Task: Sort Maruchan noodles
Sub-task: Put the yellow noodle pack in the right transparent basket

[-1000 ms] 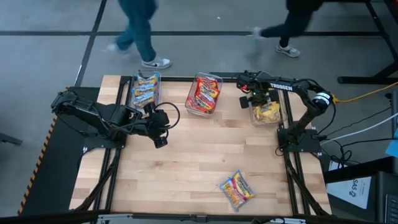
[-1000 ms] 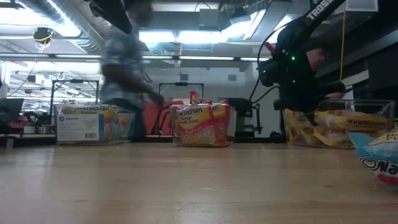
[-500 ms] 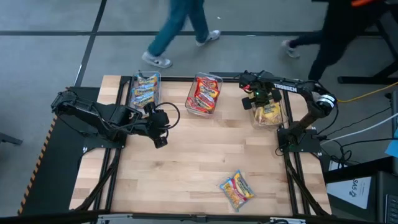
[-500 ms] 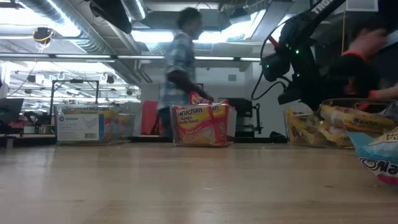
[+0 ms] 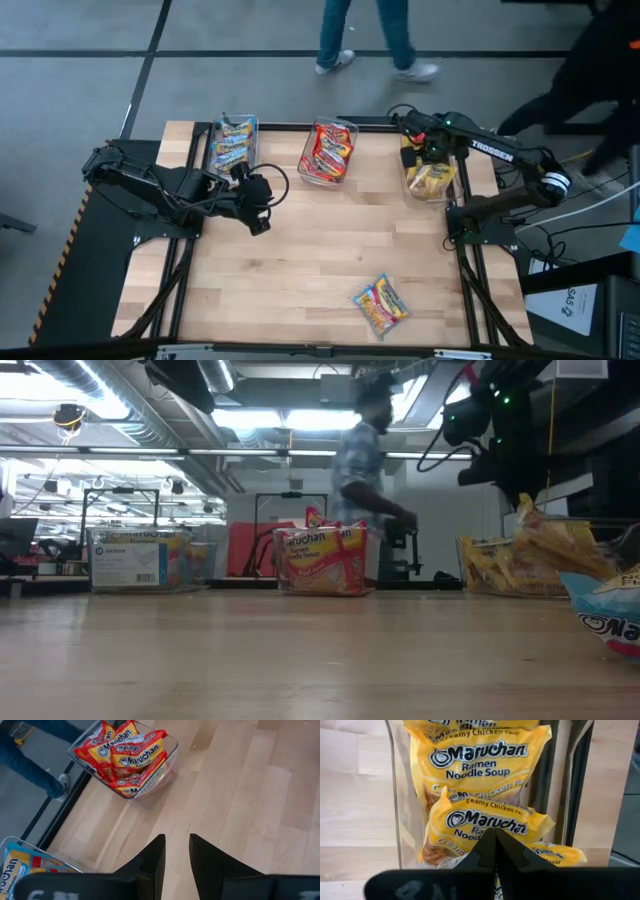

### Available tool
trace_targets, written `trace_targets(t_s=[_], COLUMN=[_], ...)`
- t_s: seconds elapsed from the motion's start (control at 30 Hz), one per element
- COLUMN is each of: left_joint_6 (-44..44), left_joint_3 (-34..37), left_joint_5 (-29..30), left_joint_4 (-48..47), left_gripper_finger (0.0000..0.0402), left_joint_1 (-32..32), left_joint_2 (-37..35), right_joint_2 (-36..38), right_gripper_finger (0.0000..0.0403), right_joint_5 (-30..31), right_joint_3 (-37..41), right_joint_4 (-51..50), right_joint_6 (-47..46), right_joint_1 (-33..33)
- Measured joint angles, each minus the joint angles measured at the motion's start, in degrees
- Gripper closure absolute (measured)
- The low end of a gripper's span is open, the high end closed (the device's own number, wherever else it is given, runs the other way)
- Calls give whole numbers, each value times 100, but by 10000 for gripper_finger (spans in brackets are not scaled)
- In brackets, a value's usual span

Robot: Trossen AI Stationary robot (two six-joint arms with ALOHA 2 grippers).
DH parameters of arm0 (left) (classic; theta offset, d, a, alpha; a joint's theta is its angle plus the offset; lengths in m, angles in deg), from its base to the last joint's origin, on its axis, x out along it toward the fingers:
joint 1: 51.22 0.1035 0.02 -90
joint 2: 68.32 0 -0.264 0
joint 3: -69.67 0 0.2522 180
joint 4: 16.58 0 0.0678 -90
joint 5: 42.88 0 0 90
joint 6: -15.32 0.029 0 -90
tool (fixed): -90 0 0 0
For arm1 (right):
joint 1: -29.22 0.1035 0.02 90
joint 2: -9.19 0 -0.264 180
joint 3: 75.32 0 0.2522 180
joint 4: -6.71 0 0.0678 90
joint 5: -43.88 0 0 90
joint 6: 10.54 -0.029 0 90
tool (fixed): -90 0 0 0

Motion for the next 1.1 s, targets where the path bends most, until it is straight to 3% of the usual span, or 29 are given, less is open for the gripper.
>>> trace_targets(t_s=[0.5, 0.83, 1.1], left_joint_6=[-4, -7, 131], left_joint_3=[0, 0, 0], left_joint_5=[-16, -68, -61], left_joint_4=[0, -2, -2], left_gripper_finger=[321, 321, 321], left_joint_1=[1, 0, 0], left_joint_2=[-1, 0, 0], right_joint_2=[6, 8, 10], right_gripper_finger=[395, 360, 313], right_joint_5=[276, 34, 89], right_joint_3=[0, 756, 984], right_joint_4=[-277, -61, 267], right_joint_6=[-656, -1410, -1456], right_joint_1=[1018, 1007, 1007])
